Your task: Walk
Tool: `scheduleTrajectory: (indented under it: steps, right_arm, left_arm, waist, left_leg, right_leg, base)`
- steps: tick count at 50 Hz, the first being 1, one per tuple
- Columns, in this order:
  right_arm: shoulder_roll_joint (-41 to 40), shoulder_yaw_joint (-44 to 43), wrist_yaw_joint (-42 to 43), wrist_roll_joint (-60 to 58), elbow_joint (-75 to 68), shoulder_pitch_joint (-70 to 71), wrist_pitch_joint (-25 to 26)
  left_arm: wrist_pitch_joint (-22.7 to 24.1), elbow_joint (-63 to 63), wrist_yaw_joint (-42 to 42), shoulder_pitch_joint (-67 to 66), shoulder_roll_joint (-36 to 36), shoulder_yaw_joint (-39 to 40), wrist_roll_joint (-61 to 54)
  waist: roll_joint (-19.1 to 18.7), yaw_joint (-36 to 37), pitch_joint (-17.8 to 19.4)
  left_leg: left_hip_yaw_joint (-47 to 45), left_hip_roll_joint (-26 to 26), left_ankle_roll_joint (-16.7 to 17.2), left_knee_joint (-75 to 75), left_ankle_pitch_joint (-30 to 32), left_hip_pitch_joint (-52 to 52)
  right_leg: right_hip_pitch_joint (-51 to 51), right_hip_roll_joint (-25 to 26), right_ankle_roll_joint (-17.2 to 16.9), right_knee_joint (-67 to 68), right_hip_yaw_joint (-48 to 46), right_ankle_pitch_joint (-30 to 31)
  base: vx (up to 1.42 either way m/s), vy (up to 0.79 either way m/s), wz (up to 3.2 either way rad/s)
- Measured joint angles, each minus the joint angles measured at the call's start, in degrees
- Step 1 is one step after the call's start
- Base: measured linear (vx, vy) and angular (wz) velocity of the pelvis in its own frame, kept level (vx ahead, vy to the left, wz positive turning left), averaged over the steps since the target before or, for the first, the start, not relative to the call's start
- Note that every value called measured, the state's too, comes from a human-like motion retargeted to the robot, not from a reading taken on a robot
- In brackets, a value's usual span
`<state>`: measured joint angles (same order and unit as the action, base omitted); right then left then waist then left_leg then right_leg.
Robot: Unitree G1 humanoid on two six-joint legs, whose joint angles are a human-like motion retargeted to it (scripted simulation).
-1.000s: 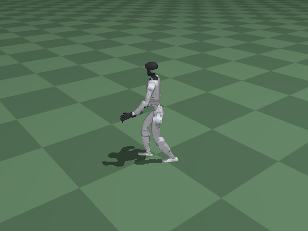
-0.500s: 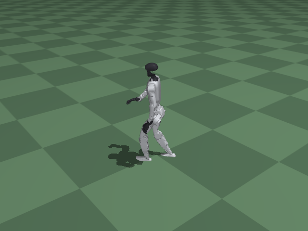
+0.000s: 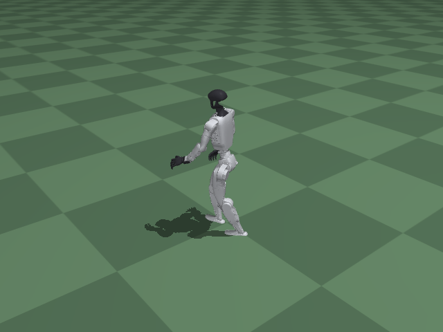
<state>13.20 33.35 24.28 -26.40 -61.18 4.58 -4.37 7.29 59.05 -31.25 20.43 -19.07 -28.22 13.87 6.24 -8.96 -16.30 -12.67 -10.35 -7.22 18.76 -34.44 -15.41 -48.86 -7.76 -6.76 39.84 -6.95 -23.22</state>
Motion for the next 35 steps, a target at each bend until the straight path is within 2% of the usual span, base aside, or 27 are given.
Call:
scheduleTrajectory:
  steps: [3, 7, 9, 12, 15, 18, 22, 25, 30, 33, 35]
  right_arm:
    - [0.02, 0.08, -0.39, -0.18, -0.34, -1.64, -0.16]
    - [-0.10, 0.68, -0.84, -0.02, -1.20, -2.44, -0.49]
    - [-0.11, 1.00, -0.61, 0.18, -1.70, -2.02, -0.58]
    - [-0.09, 1.27, 0.36, 0.46, -1.86, -0.19, -0.37]
    - [0.30, 0.75, 1.77, 0.81, -1.60, 3.24, 0.27]
    - [0.69, -0.47, 3.18, 1.56, -1.55, 7.46, 1.15]
    - [1.04, -2.25, 4.70, 3.24, -1.53, 12.29, 2.14]
    - [1.16, -3.37, 5.44, 4.56, -1.31, 14.74, 2.46]
    - [1.14, -4.11, 5.19, 4.96, -1.10, 16.56, 2.39]
    - [0.99, -3.83, 4.20, 4.38, -1.07, 16.22, 2.38]
    - [0.73, -3.35, 3.45, 4.09, -1.30, 15.16, 2.28]
  left_arm:
    - [0.96, -1.76, -0.01, -0.10, 0.34, -0.29, 0.93]
    - [1.76, -2.53, 1.73, -2.89, 1.39, -1.31, 1.98]
    - [1.69, -1.79, 2.99, -5.61, 2.10, -1.93, 2.44]
    - [0.68, 0.46, 4.82, -10.22, 3.25, -2.76, 3.39]
    - [-0.98, 3.68, 6.75, -14.14, 4.37, -3.27, 4.87]
    - [-2.19, 6.47, 8.31, -17.66, 4.84, -3.32, 5.74]
    - [-2.75, 8.12, 9.45, -22.67, 4.48, -2.16, 5.28]
    - [-2.56, 8.17, 9.68, -26.07, 4.04, -0.67, 3.95]
    - [-1.92, 7.31, 9.09, -28.58, 3.66, 1.14, 1.30]
    - [-1.67, 6.99, 8.80, -28.72, 3.50, 1.49, 0.48]
    - [-1.60, 6.77, 8.38, -28.17, 3.44, 1.46, 0.40]
  waist:
    - [0.20, 0.11, -1.14]
    - [-1.25, 1.49, -1.94]
    - [-2.41, 2.65, -1.84]
    - [-4.22, 4.98, -1.43]
    - [-5.25, 7.59, -1.28]
    - [-4.63, 9.75, -1.13]
    - [-2.94, 11.71, -0.65]
    - [-1.81, 12.46, -0.50]
    - [0.26, 11.82, -1.52]
    - [1.29, 10.87, -2.30]
    - [1.87, 10.01, -2.99]
  left_leg:
    - [0.45, 0.57, 0.43, 5.38, -2.74, -0.15]
    - [1.66, 4.59, 1.72, 19.64, -5.34, -1.72]
    - [2.08, 8.07, 2.79, 30.84, -4.33, -3.84]
    - [2.53, 14.39, 3.69, 49.29, 0.28, -9.19]
    - [3.43, 19.64, 2.11, 62.46, 2.89, -16.54]
    - [3.69, 21.64, -0.48, 66.52, 1.59, -23.81]
    - [3.18, 20.52, -2.01, 59.92, -0.27, -31.32]
    - [2.59, 17.94, -1.11, 48.18, 0.67, -34.53]
    - [2.31, 10.79, 2.40, 20.84, 7.25, -34.21]
    - [1.71, 7.75, 2.97, 11.81, 10.56, -31.76]
    - [0.95, 6.46, 2.77, 11.20, 11.87, -30.95]
  right_leg:
    - [-0.39, 1.43, -0.71, -2.71, 1.06, 0.66]
    - [2.49, 4.79, 0.88, -0.51, 0.64, 1.70]
    - [4.35, 7.03, 2.56, 1.71, -0.06, 0.81]
    - [6.82, 10.66, 5.65, 3.95, -1.29, -1.84]
    - [9.40, 13.67, 7.76, 2.68, -1.58, -3.83]
    - [12.22, 14.85, 8.15, 0.25, -0.27, -5.15]
    - [16.37, 14.60, 7.57, -2.15, 1.96, -6.98]
    - [19.22, 13.65, 7.00, -3.47, 3.30, -8.08]
    - [22.34, 10.08, 6.03, -4.99, 4.21, -9.12]
    - [22.95, 7.84, 5.63, -2.10, 4.77, -11.07]
    - [22.83, 6.33, 5.24, 1.37, 5.13, -12.52]
  base:
    - [0.01, -0.05, -0.24]
    - [0.04, -0.06, -0.40]
    - [0.02, -0.07, -0.55]
    - [0.00, -0.07, -0.68]
    - [-0.01, -0.05, -0.62]
    - [-0.01, -0.03, -0.44]
    - [-0.01, 0.00, -0.28]
    - [0.00, 0.00, -0.06]
    - [0.00, 0.00, 0.00]
    - [0.02, 0.02, 0.16]
    - [0.05, 0.04, 0.27]
